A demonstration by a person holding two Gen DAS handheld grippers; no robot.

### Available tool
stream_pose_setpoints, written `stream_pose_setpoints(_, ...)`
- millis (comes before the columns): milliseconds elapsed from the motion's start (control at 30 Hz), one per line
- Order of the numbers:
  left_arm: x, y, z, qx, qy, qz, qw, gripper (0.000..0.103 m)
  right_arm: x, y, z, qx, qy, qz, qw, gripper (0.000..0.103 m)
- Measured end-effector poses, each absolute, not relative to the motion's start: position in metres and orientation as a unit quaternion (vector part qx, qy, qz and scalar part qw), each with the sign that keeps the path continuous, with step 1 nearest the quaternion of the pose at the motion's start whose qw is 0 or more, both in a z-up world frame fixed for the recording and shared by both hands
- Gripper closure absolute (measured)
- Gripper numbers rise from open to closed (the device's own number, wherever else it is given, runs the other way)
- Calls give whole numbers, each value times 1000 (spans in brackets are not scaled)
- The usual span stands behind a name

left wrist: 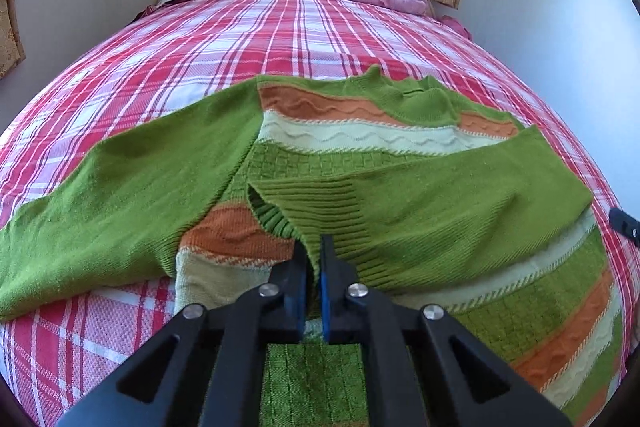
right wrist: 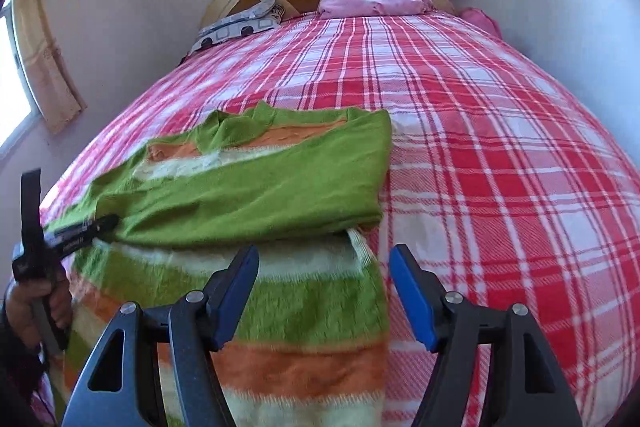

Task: Fold small clothes
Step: 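Open the right gripper and smooth the folded sleeve flat, then grasp the other sleeve cuff with the left gripper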

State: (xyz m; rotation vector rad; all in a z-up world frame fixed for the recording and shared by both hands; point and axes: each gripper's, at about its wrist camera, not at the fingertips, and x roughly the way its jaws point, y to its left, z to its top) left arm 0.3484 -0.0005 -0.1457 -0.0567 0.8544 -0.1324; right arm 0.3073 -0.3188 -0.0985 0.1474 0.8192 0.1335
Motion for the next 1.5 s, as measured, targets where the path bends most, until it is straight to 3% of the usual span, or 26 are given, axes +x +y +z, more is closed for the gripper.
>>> stream_pose_setpoints(133,349,3,-147,-37,413,-61,908,97,330,-304,-92,66,389,89,915,34)
stream_pose_setpoints(267,348,7,-147,-51,410,-59,909,96,360,-291,-134,45,491,89,865,34)
stream_pose_setpoints(367,347,12,-149,-63,409,-60,908,92,350,-275,-132,-1,485,80,871,34)
stream_pose_setpoints(433,346,14,-149,-69,407,-58,909,87,346,-265,-122,-6,482,79,872,34)
stream_pose_setpoints(567,341,17,-144,-73,397,-40,914,67,348,-238,-107,-19,448,112,887,34)
stream_pose_setpoints(667,329,26,-136,-67,385,-31,920,55,370,-221,-143,-29,517,92,850,33)
stream_pose_setpoints(867,287,79,-115,-32,344,20,938,31,359,-177,-123,-29,476,156,865,33)
stream_pose_setpoints(1100,254,182,-120,1,360,159,919,30,359,-126,-143,-73,466,180,863,26)
stream_pose_setpoints(1300,219,283,-138,-65,375,291,878,30,353,-131,-148,-61,449,191,871,24)
stream_pose_setpoints(1500,206,328,-154,-165,373,326,853,30,342,-114,-149,-104,432,197,874,24)
